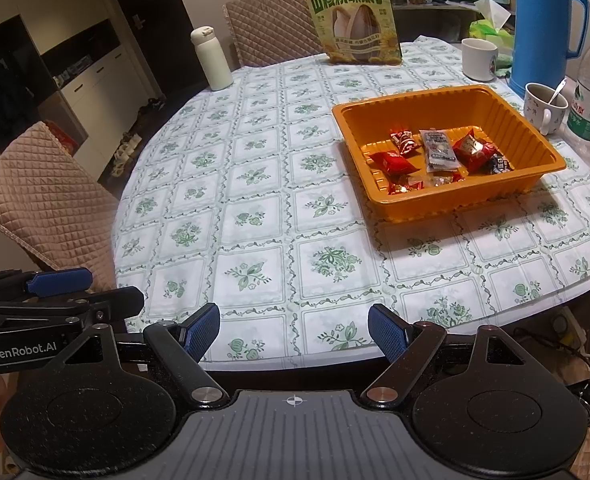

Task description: Organize snacks

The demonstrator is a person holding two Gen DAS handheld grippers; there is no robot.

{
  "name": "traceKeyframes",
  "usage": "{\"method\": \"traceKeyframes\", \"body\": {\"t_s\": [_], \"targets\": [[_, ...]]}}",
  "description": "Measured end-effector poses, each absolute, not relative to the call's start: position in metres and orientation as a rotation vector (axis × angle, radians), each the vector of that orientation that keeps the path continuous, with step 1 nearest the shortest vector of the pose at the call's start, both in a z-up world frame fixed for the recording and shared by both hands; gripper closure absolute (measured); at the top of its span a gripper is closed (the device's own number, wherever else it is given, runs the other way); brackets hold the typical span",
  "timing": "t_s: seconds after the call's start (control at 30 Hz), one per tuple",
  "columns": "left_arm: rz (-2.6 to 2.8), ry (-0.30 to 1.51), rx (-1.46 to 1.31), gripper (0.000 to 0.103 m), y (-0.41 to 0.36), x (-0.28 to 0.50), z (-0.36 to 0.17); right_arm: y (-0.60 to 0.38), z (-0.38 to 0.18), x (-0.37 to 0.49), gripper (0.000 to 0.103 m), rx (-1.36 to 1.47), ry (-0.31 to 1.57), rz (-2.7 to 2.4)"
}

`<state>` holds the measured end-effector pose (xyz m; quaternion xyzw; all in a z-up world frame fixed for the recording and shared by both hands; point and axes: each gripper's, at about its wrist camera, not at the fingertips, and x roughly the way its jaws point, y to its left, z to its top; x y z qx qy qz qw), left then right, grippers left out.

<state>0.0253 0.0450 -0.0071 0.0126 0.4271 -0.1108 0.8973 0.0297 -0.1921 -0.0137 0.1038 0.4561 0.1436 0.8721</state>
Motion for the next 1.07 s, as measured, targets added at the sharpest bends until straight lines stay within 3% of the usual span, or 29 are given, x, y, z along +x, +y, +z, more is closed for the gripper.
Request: {"method": "traceKeyframes", "body": {"t_s": [1.07], "targets": [[-0.250,0.860,0.028,0.030,0.0515,0.0192,-0.0041,-0.1870,-0.0103,0.0250,0.022,0.219,0.940,0.290]]}}
